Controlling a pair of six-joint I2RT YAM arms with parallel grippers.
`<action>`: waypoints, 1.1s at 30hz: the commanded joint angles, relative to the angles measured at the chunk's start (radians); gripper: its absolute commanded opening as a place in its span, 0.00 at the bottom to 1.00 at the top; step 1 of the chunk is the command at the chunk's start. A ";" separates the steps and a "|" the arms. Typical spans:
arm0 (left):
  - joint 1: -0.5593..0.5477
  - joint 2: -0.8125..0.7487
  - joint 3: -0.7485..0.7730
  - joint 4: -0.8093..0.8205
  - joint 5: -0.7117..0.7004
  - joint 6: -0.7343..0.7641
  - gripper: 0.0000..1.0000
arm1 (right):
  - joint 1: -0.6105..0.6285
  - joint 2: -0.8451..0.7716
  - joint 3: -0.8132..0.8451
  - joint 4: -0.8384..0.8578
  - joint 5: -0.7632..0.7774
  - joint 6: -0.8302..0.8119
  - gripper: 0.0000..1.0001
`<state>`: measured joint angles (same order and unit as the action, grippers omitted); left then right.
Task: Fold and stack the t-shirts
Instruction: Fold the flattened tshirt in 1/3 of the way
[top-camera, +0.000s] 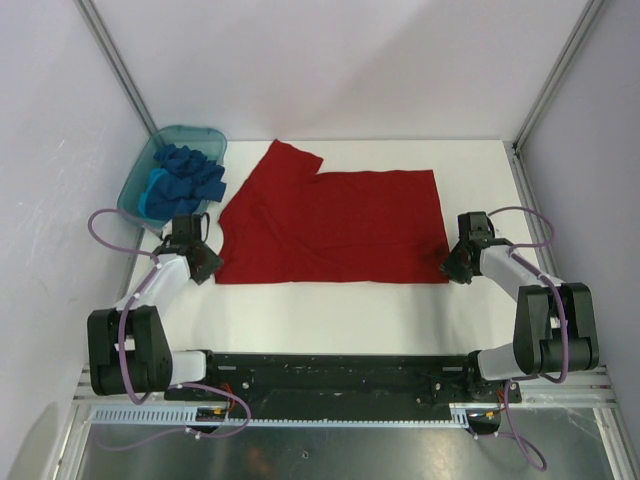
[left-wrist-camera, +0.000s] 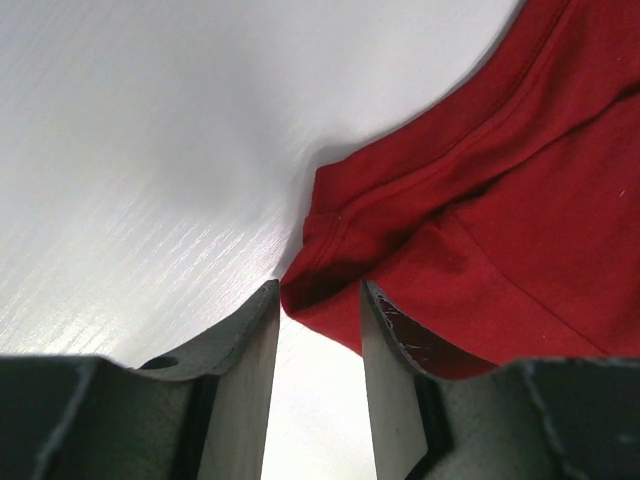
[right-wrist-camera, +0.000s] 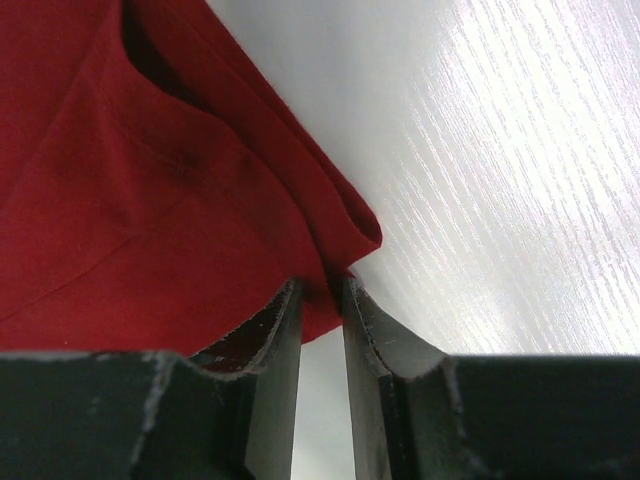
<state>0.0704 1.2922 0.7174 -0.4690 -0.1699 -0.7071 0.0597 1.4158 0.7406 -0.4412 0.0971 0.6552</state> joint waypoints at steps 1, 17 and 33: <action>0.012 0.009 -0.015 0.023 0.011 -0.002 0.42 | 0.001 -0.017 -0.001 0.018 0.003 0.007 0.26; 0.012 0.054 -0.026 0.051 0.036 -0.030 0.34 | -0.022 -0.021 -0.001 0.021 -0.045 -0.004 0.11; 0.012 0.055 -0.009 0.065 0.007 -0.036 0.00 | -0.100 -0.023 0.003 0.006 -0.049 -0.046 0.00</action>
<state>0.0746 1.3792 0.6991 -0.4278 -0.1280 -0.7429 -0.0158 1.4155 0.7406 -0.4362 0.0307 0.6403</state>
